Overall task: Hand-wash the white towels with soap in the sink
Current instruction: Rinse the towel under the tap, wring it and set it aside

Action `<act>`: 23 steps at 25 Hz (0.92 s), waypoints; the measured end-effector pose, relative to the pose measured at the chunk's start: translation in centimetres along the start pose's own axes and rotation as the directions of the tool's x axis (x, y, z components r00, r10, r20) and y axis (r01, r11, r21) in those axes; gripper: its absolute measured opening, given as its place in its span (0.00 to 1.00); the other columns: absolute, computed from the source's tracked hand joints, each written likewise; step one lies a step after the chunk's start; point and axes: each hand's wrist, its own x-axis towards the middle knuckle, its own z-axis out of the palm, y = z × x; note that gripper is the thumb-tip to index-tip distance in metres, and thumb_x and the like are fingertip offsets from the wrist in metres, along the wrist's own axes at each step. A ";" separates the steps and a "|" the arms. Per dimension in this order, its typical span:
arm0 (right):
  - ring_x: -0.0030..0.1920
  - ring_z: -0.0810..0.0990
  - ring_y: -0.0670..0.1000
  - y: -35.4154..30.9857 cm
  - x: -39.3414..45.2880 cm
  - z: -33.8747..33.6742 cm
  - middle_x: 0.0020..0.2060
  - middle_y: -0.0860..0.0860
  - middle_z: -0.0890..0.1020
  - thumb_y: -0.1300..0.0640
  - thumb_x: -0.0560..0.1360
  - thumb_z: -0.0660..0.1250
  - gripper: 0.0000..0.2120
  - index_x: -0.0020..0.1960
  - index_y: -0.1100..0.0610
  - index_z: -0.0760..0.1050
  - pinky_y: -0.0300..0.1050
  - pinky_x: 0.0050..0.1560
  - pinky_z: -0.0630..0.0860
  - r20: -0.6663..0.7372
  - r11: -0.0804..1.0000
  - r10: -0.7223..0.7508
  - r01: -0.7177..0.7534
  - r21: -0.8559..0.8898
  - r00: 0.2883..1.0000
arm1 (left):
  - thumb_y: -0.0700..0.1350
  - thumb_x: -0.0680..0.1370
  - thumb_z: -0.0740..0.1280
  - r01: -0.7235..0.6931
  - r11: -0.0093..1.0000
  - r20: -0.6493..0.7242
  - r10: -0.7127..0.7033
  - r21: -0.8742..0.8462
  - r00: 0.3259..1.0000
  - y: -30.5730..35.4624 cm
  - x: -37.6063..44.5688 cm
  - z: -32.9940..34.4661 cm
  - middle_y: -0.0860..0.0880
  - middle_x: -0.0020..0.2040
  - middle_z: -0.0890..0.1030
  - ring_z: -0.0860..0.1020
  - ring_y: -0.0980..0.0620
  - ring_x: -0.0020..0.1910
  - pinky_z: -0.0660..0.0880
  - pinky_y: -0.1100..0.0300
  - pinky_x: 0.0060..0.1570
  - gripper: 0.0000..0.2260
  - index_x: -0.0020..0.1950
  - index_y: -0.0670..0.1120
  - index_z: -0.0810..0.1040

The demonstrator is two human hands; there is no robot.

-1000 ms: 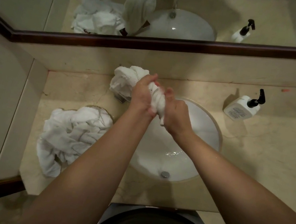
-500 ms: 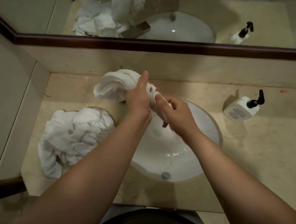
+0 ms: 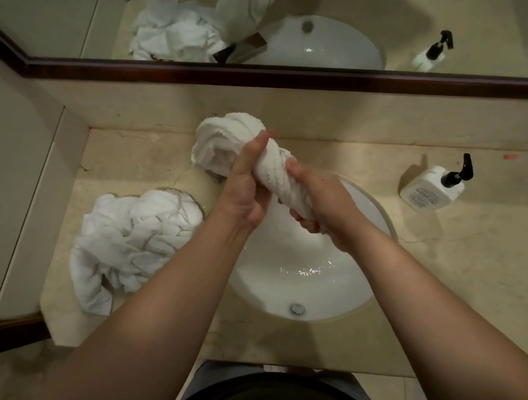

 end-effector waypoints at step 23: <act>0.41 0.82 0.56 3.1 1.6 -1.1 0.39 0.53 0.84 0.33 0.75 0.52 0.29 0.49 0.54 0.82 0.48 0.39 0.74 -0.131 0.738 -0.543 0.397 -0.546 0.830 | 0.40 0.76 0.67 0.049 0.992 -0.396 -0.090 -0.113 0.914 -1.5 0.6 4.6 0.51 0.27 0.72 0.72 0.55 0.24 0.72 0.62 0.28 0.12 0.32 0.45 0.71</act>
